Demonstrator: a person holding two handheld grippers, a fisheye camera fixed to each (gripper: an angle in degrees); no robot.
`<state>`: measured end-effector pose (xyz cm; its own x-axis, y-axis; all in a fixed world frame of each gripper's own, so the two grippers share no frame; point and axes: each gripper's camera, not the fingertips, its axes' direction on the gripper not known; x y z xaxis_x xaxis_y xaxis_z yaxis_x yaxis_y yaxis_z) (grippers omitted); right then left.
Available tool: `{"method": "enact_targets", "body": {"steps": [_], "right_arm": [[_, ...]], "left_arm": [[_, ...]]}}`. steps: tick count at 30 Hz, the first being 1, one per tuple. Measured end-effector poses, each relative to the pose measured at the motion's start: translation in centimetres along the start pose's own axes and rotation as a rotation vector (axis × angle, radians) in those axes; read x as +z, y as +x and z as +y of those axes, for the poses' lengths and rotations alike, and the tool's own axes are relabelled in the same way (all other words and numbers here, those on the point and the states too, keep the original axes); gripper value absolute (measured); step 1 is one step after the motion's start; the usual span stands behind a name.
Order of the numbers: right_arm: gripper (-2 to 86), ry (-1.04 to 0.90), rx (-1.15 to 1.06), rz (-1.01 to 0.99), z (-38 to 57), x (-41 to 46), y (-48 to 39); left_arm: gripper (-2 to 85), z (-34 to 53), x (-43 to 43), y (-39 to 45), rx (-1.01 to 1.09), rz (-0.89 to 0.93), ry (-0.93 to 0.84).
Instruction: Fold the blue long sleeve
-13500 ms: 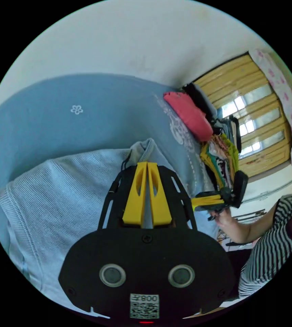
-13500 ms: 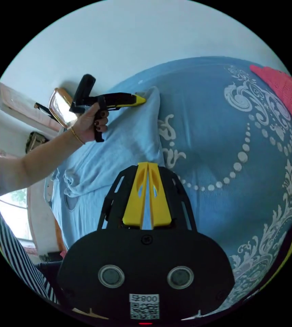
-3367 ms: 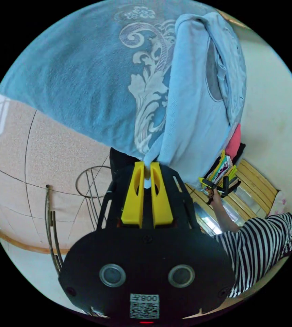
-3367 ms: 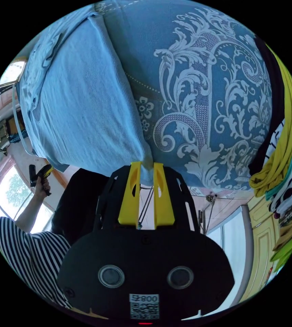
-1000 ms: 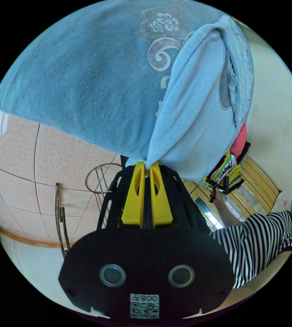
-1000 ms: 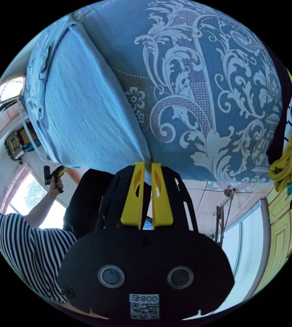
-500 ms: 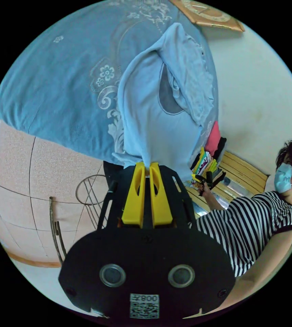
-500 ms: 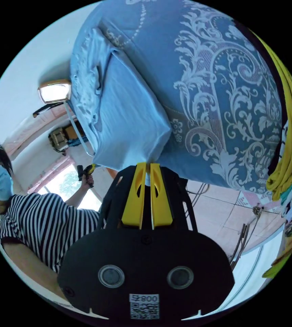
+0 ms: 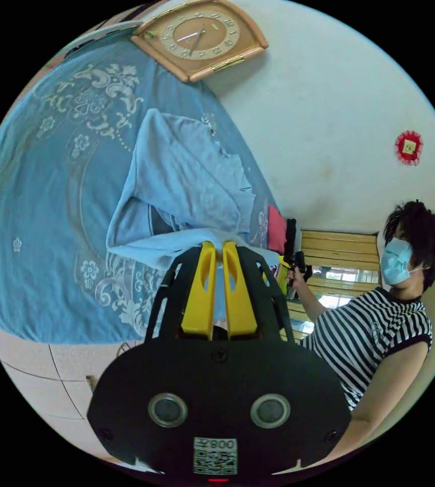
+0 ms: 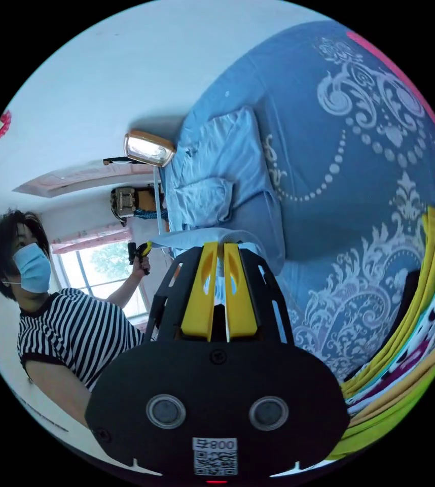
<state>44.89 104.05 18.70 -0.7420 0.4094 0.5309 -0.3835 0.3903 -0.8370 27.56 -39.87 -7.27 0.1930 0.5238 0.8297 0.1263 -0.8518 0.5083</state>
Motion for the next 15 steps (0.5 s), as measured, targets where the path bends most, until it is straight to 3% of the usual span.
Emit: {"method": "enact_targets", "body": {"steps": [15], "right_arm": [[2.1,0.013,-0.136,0.074,-15.3,-6.2,-11.7]], "left_arm": [[2.9,-15.0,-9.9,6.6,0.101,-0.036,0.081]]}}
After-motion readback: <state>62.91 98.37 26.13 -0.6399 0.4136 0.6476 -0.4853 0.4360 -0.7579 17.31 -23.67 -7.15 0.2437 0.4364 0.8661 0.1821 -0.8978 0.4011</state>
